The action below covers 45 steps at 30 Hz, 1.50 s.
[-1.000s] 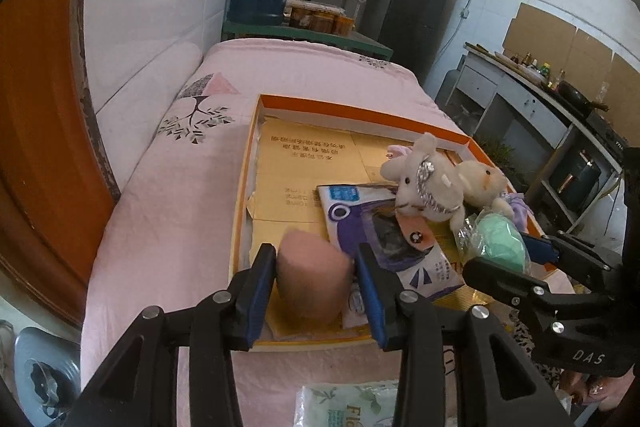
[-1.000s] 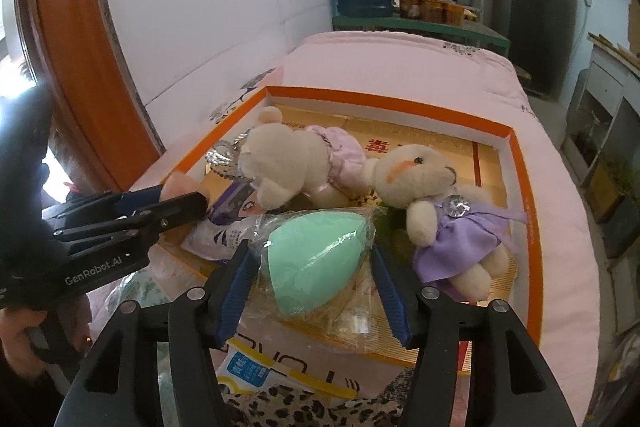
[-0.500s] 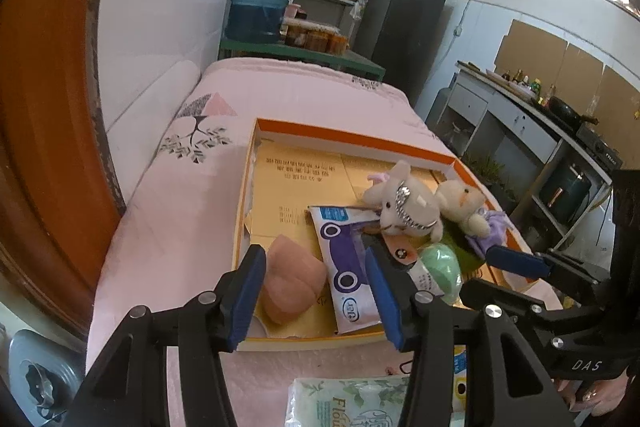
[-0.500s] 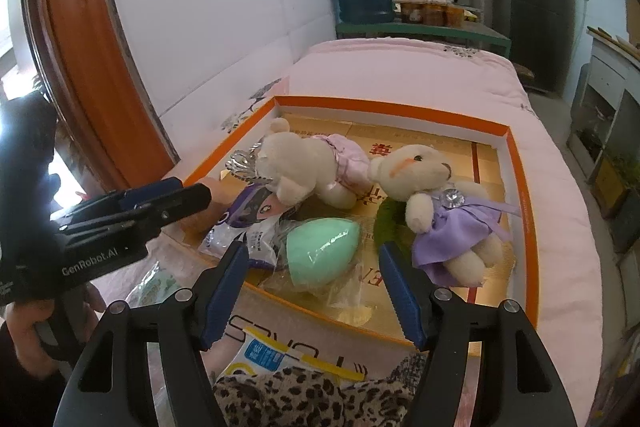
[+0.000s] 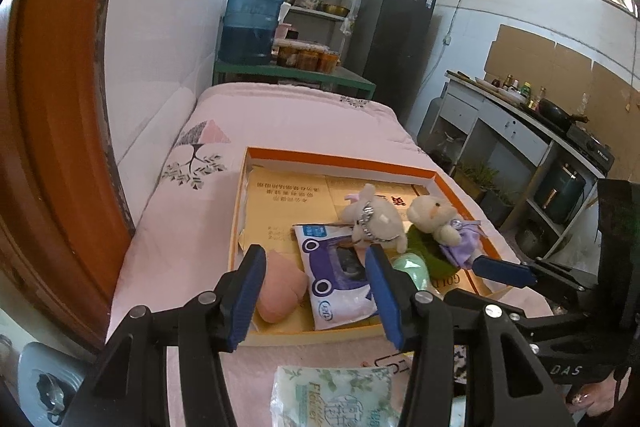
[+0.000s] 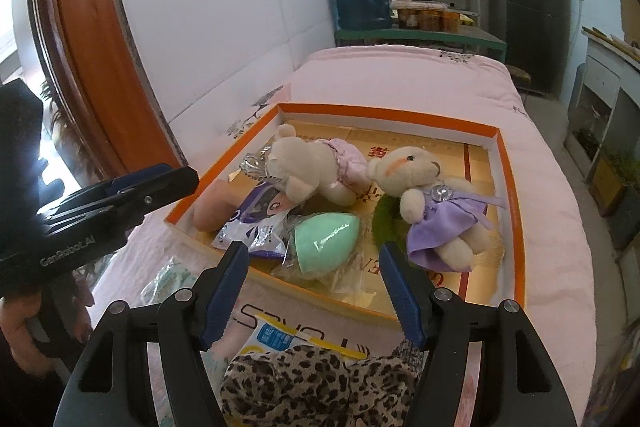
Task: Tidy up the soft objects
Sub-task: 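Move both tools back toward the tissue packs and leopard scrunchie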
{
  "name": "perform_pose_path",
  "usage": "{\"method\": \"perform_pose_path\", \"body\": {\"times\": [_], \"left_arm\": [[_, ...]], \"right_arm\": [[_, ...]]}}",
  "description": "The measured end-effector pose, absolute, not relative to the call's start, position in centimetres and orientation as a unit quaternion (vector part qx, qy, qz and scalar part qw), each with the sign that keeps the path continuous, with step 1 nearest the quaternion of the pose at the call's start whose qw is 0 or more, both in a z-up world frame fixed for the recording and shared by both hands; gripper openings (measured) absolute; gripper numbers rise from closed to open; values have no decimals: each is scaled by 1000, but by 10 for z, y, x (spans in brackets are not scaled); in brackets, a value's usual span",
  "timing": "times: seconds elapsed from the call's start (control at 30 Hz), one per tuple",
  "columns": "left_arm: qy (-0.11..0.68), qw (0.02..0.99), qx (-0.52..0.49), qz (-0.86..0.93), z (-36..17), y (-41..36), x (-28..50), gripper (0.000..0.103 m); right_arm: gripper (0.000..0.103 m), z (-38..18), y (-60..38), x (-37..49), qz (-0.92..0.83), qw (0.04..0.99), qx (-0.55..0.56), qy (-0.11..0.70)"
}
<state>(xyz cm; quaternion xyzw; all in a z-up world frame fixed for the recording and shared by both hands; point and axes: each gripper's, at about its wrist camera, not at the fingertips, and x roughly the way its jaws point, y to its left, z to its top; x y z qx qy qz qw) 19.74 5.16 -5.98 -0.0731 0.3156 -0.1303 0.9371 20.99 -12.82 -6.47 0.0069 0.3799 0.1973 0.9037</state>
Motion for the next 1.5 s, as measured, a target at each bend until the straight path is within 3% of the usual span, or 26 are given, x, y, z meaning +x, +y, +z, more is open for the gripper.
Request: {"method": "perform_pose_path", "body": {"times": [0.6,1.5], "left_arm": [[297,944,-65,-131,-38,41,142,52],[285,941,-92,-156,-53,35,63,52]], "right_arm": [[69,-47,-127,161,186,916,10,355],[69,-28,-141,59,192,928,21,318]]}}
